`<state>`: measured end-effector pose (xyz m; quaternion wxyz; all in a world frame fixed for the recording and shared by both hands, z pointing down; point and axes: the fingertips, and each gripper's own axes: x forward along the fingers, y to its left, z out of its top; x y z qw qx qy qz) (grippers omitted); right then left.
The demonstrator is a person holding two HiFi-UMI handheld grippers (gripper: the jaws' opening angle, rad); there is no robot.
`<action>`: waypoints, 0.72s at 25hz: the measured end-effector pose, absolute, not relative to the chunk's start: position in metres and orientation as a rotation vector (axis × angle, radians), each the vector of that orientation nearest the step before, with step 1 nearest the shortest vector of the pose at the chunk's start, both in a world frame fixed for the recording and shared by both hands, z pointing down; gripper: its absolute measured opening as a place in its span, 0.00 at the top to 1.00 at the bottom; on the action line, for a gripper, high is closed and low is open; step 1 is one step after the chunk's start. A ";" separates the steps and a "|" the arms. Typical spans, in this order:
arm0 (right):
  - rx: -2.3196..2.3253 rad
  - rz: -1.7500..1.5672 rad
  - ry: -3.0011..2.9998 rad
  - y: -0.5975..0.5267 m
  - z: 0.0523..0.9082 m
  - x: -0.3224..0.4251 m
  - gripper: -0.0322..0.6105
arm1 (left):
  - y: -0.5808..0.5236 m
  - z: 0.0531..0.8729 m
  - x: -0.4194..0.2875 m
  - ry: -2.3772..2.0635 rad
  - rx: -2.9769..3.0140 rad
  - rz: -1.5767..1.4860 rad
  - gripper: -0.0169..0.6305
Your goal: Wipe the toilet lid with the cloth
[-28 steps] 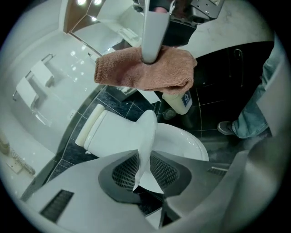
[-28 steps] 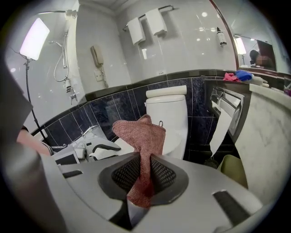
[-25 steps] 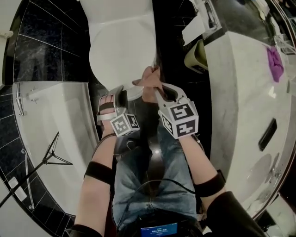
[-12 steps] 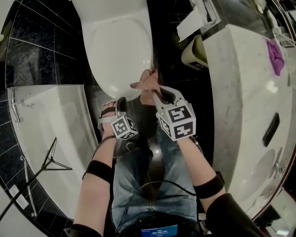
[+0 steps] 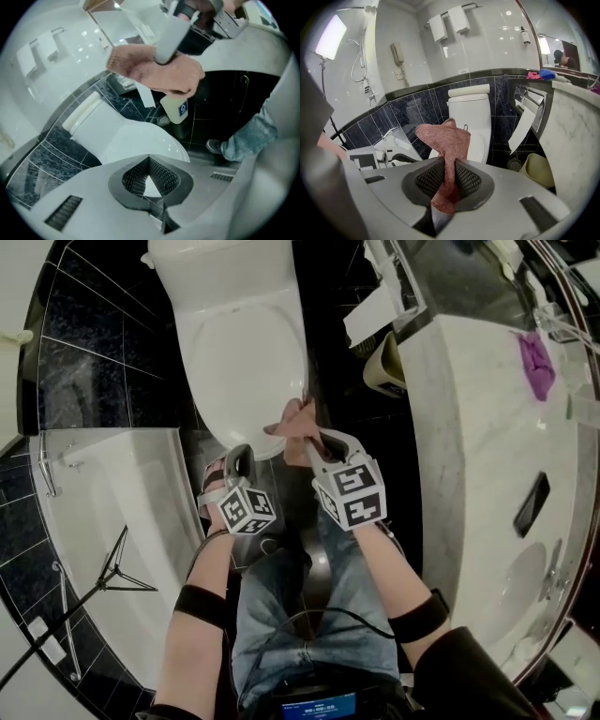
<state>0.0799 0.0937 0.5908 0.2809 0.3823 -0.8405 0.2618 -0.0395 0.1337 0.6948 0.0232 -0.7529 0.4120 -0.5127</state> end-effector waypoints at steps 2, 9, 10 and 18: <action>1.025 0.695 -2.253 0.088 0.569 0.084 0.82 | 0.126 0.655 -0.041 1.383 -2.392 -1.520 0.94; 1.046 0.620 -2.281 0.040 0.469 0.110 0.82 | 0.083 0.493 -0.040 1.736 -2.497 -1.230 0.94; 1.056 0.611 -2.282 0.031 0.456 0.119 0.82 | 0.077 0.473 -0.036 1.763 -2.501 -1.199 0.94; 1.196 0.534 -2.205 -0.058 0.404 0.216 0.82 | 0.015 0.383 0.008 1.799 -2.508 -1.060 0.94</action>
